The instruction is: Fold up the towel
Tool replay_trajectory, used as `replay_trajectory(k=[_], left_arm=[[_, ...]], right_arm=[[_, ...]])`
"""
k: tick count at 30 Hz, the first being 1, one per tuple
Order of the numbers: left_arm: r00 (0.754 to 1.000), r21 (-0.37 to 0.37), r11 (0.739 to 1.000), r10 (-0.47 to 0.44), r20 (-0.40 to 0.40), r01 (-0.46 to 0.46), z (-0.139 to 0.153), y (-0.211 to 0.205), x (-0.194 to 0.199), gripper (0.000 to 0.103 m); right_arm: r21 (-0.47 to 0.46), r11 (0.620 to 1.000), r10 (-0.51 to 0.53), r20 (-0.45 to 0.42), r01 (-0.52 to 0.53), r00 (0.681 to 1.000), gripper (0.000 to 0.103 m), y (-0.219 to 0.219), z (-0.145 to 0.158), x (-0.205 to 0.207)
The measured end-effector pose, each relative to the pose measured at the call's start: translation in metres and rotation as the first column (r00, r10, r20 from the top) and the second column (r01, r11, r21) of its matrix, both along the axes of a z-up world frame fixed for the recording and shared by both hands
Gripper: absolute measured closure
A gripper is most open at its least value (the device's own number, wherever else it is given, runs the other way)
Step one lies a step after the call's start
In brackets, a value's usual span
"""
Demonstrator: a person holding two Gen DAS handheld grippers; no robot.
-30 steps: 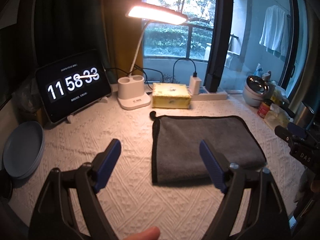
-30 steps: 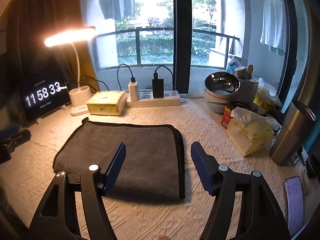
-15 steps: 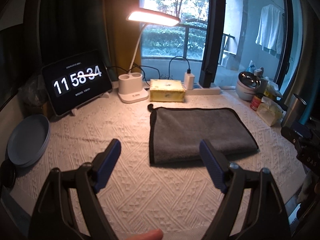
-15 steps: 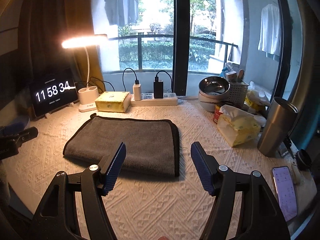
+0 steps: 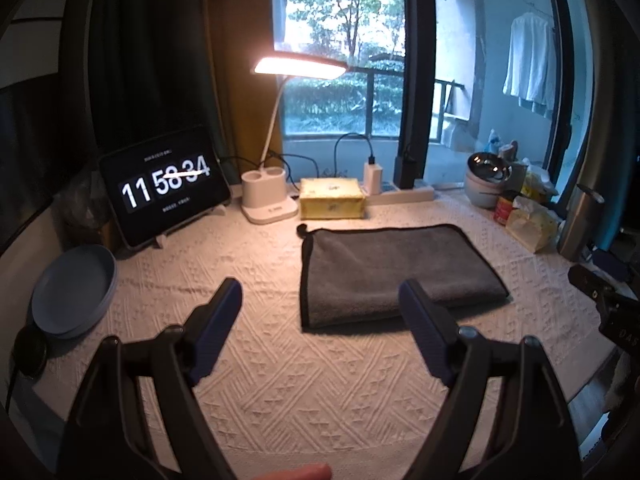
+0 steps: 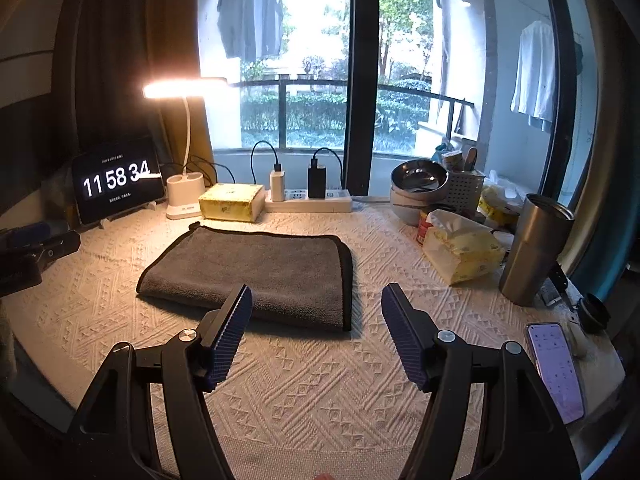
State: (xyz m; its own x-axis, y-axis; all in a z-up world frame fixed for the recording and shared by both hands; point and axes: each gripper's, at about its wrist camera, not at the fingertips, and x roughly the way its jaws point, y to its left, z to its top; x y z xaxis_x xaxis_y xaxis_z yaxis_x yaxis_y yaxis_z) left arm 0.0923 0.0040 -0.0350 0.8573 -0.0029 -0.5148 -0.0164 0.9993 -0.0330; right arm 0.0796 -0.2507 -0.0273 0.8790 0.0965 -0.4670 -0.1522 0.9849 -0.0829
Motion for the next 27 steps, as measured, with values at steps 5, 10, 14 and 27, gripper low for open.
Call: replay_trajectory(k=[5, 10, 14, 27], left_arm=[[0.998, -0.025, 1.000, -0.002, 0.060, 0.004, 0.011, 0.005, -0.014, 0.021], [0.990, -0.028, 1.000, 0.002, 0.138, 0.002, 0.017, 0.010, -0.029, 0.021], [0.981, -0.016, 1.000, 0.018, 0.192, -0.016, 0.020, 0.016, -0.038, 0.021], [0.962, 0.029, 0.999, 0.021, 0.273, -0.030, 0.024, 0.015, -0.054, 0.013]], right_arm=[[0.011, 1.000, -0.016, 0.036, 0.015, 0.999, 0.033, -0.005, 0.008, -0.012], [0.019, 1.000, -0.019, 0.073, 0.017, 0.997, 0.033, -0.006, 0.019, -0.022], [0.016, 1.000, -0.017, 0.096, 0.015, 0.995, 0.033, -0.004, 0.026, -0.029], [0.012, 1.000, -0.009, 0.134, 0.008, 0.991, 0.033, -0.001, 0.032, -0.038]])
